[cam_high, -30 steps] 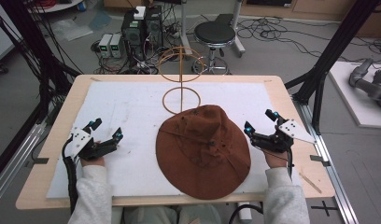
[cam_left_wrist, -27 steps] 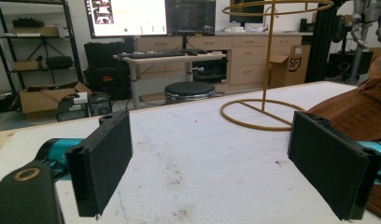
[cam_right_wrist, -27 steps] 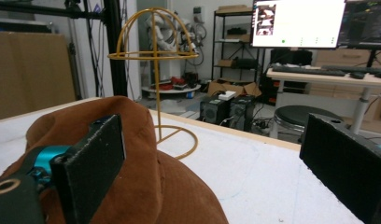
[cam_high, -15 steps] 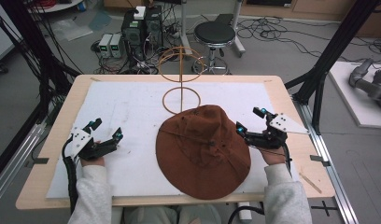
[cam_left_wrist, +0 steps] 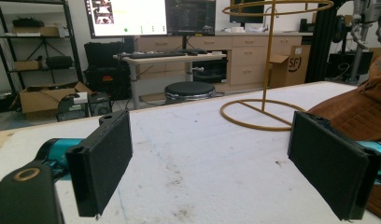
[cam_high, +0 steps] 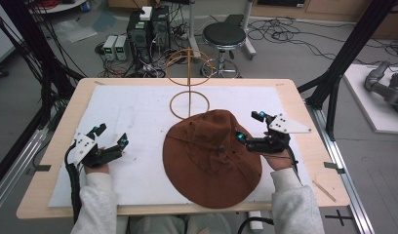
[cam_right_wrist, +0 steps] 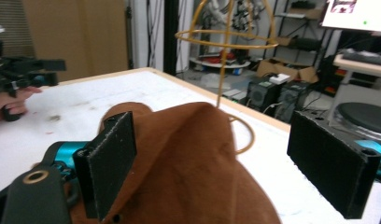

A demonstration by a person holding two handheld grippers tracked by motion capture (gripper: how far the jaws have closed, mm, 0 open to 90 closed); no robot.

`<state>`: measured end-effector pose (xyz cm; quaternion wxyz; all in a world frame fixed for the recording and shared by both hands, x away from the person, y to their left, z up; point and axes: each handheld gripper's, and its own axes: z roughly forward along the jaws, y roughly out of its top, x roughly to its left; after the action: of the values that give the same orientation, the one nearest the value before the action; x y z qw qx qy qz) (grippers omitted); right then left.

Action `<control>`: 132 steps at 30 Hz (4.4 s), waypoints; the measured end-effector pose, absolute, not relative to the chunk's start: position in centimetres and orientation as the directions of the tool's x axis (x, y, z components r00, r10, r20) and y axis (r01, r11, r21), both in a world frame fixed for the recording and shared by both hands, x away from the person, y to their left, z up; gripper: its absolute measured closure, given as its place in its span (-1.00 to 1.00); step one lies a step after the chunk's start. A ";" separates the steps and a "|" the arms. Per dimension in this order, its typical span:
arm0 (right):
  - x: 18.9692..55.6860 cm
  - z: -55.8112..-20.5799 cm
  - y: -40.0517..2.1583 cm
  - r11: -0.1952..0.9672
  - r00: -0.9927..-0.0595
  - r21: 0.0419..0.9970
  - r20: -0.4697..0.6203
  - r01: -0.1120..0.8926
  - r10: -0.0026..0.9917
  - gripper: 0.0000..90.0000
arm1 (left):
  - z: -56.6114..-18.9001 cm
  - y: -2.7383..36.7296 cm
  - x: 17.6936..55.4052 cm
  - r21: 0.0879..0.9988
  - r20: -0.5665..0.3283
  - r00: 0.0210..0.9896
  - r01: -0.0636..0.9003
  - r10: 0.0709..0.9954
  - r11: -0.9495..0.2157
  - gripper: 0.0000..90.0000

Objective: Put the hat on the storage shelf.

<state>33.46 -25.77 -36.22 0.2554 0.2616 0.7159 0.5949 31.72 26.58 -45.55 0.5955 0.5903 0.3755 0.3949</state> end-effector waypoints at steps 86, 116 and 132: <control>33.5 -34.2 -22.4 0.306 -0.783 0.948 -0.127 0.084 0.609 0.95 | -45.5 26.6 31.7 1.000 0.011 0.407 -0.023 0.914 -0.001 -0.68; 32.0 -29.1 -23.5 0.311 -0.748 0.950 -0.219 -0.018 0.627 0.95 | -45.6 26.6 31.7 1.000 0.013 0.406 -0.026 0.914 -0.002 -0.68; 31.3 -26.4 -24.7 0.306 -0.714 0.949 -0.263 -0.072 0.649 0.96 | -45.6 26.6 31.7 1.000 0.013 0.406 -0.026 0.914 -0.003 -0.68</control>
<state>31.28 -24.74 -26.40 0.3242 0.1948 0.7401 0.5560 31.74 26.62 -45.55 0.5971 0.5886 0.3769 0.3935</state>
